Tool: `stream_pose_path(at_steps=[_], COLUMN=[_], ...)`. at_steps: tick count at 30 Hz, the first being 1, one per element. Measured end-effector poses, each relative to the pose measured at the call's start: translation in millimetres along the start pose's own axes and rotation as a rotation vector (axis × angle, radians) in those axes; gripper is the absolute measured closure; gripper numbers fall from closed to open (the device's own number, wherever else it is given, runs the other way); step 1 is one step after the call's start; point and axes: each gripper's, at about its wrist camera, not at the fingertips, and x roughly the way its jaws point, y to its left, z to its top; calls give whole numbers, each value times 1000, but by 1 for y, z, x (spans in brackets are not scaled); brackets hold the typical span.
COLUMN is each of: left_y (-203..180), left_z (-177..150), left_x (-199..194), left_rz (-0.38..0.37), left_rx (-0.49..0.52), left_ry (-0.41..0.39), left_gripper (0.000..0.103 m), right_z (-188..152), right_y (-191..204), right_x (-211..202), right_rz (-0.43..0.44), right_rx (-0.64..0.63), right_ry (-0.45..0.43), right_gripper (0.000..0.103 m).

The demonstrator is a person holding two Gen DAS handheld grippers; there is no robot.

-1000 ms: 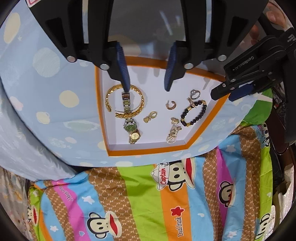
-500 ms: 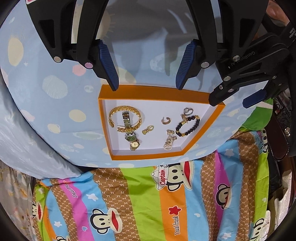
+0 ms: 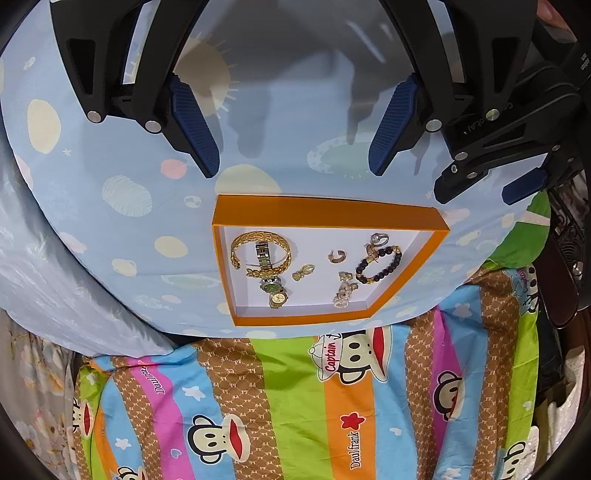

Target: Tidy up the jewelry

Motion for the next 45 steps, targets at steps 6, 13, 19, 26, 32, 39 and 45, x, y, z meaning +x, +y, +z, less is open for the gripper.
stream_pose_path(at_steps=[6,13,19,26,32,39,45], left_y=[-3,-4,-5,-5,-5,-5,-5], left_z=[0,0,0,-1,-1,-1,-1], left_x=[4,5,6,7,6,6,6], left_rz=[23,30,40,48,53,55,54], left_rx=[14,19,23,27,29,29,30], left_ry=[16,18,21,20,18,16,17], left_gripper=[12,12,12,12,12,12,12], right_z=[1,1,1,1,1,1,1], right_y=[0,-2,-1,-2,-3,-4,-4], right_x=[-1,0,0,0,0,1,1], right_rz=[5,3,4,4,5,5,5], right_rx=[0,5,5,4,5,5,5], right_ry=[-5,-2,-2,-2,-2,-4,-4], right_gripper=[21,20,20,20,20,20,20])
